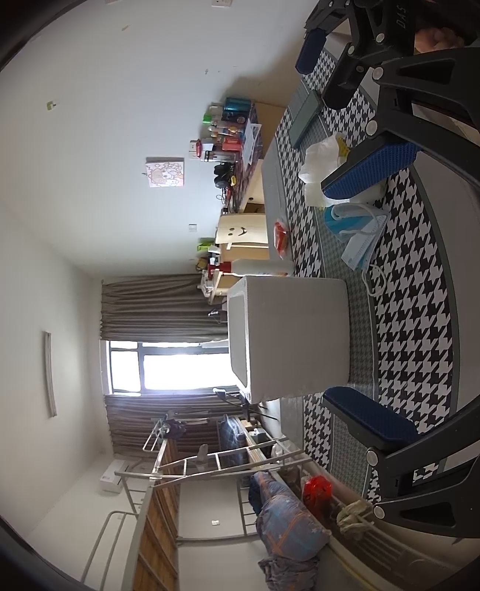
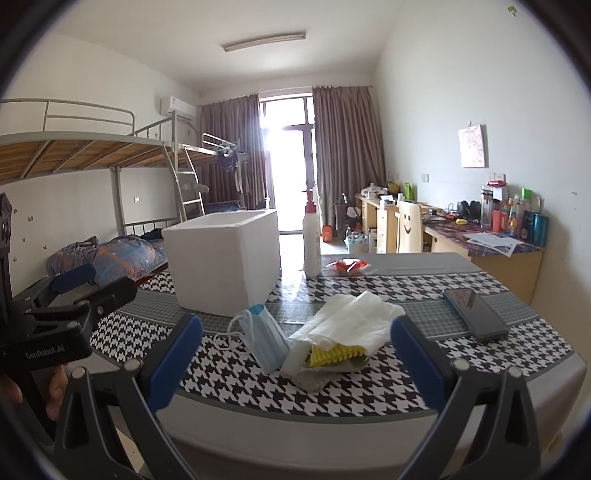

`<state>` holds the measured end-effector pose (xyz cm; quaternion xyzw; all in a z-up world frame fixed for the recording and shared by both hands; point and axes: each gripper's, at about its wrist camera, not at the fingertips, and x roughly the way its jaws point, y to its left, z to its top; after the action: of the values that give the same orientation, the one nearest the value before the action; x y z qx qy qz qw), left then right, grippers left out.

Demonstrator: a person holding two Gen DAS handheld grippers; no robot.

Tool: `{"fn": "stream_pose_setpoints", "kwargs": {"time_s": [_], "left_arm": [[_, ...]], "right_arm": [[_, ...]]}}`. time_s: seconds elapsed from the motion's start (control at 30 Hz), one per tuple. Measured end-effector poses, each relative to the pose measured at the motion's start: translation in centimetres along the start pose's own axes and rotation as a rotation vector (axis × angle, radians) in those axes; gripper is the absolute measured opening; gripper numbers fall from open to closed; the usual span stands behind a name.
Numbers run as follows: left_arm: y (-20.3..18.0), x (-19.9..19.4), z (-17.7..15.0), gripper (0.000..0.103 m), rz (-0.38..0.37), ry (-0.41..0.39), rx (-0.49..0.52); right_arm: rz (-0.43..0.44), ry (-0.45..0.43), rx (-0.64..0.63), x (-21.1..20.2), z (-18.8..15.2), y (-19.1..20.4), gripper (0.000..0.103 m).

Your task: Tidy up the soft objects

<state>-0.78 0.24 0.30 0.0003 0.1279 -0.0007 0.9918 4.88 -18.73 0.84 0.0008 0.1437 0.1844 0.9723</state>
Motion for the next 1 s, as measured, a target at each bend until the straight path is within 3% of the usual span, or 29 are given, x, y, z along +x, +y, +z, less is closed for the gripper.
{"fn": "stream_pose_setpoints", "kwargs": {"time_s": [0.53,1.0], "left_arm": [[0.6,0.4,0.1,0.102,-0.008,0.003,-0.025],[0.7,2.1,0.3,0.102,-0.006,0.051,-0.007]], "right_arm": [[0.010,0.004,-0.007,0.3,0.2,0.1,0.103],[0.014,0.018,-0.007,1.3,0.4,0.0,0.103]]}}
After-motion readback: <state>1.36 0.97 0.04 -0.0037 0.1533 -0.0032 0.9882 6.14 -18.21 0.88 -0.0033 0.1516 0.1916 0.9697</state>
